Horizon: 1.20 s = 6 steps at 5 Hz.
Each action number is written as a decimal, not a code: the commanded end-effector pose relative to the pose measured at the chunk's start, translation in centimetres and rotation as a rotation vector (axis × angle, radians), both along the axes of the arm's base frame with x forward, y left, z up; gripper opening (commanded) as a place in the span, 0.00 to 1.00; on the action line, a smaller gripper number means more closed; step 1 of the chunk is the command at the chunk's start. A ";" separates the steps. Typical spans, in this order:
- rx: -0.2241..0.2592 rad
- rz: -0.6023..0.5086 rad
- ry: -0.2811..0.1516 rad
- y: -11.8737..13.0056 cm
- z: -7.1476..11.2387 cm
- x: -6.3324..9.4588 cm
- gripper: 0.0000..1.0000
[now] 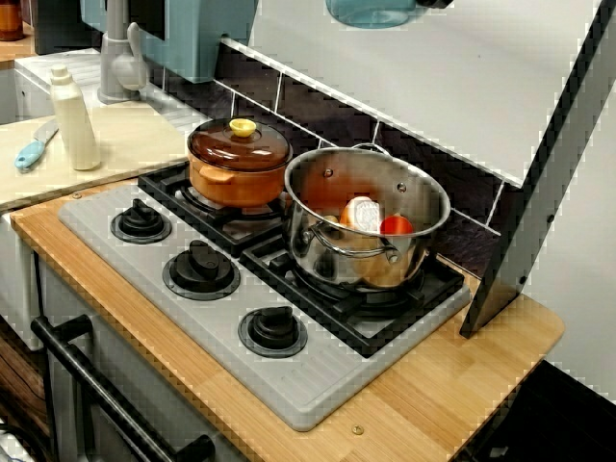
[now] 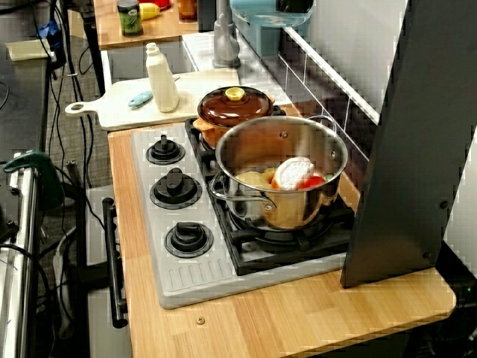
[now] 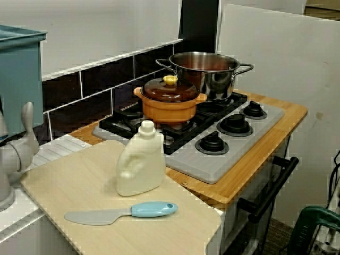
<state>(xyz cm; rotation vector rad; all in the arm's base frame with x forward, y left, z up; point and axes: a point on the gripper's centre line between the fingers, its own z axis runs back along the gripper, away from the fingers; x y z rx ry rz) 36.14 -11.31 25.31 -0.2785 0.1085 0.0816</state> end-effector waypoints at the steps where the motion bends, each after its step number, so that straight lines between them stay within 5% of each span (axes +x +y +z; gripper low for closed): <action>1: -0.024 0.005 -0.025 1.0 2.1 0.1 0.00; 6: -0.025 0.012 0.027 1.9 1.2 -0.4 0.00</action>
